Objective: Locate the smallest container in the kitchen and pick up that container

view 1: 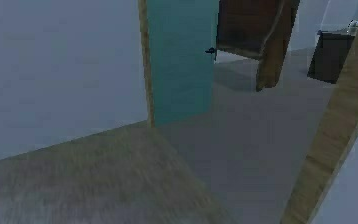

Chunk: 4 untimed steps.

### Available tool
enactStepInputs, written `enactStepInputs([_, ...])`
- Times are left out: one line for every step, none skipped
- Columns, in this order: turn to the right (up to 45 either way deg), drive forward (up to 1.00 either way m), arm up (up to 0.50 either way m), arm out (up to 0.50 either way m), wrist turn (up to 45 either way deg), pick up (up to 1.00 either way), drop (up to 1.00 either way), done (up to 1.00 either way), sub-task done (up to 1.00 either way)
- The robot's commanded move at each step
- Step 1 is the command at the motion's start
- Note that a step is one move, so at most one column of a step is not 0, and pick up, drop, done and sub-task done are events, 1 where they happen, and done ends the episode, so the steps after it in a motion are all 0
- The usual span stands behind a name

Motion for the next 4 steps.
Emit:
enactStepInputs([0.0, 0.65, 0.00, 0.00, 0.0, 0.00, 0.00, 0.00, 0.00])
enactStepInputs([15.0, 0.00, 0.00, 0.00, 0.0, 0.00, 0.00, 0.00, 0.00])
enactStepInputs([0.0, 0.40, 0.00, 0.00, 0.0, 0.00, 0.00, 0.00, 0.00])
enactStepInputs([45.0, 0.00, 0.00, 0.00, 0.0, 0.00, 0.00, 0.00, 0.00])
